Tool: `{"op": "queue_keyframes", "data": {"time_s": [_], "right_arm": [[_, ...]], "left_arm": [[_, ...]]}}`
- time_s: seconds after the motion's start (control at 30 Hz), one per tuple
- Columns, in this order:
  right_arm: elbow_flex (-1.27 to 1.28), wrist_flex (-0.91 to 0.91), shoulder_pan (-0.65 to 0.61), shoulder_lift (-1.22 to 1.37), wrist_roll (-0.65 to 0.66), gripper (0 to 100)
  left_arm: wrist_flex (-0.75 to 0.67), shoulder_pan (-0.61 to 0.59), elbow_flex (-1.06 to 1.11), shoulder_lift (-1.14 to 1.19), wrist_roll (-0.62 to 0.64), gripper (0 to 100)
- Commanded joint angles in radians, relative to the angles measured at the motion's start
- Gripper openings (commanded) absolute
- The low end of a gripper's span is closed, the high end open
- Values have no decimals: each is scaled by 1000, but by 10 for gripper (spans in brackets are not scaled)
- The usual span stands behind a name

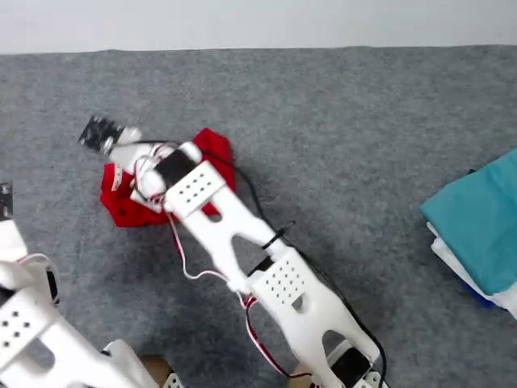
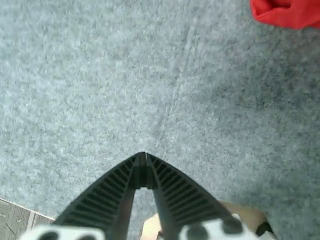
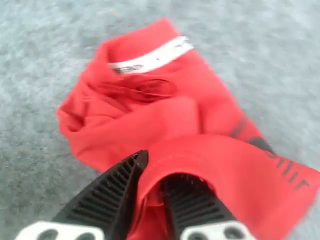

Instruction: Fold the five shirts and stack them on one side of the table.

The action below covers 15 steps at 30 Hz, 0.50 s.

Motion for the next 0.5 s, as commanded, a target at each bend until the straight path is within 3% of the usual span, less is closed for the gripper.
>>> {"op": "queue_keyframes", "data": {"time_s": [0.0,0.47], "right_arm": [[-35,-67,-50,12,55,10],[-92,-199,-107,59,130,10]], "left_arm": [[-12,-6,39,-103,-6,4],[-68,-5,137,-316,-6,4]]}}
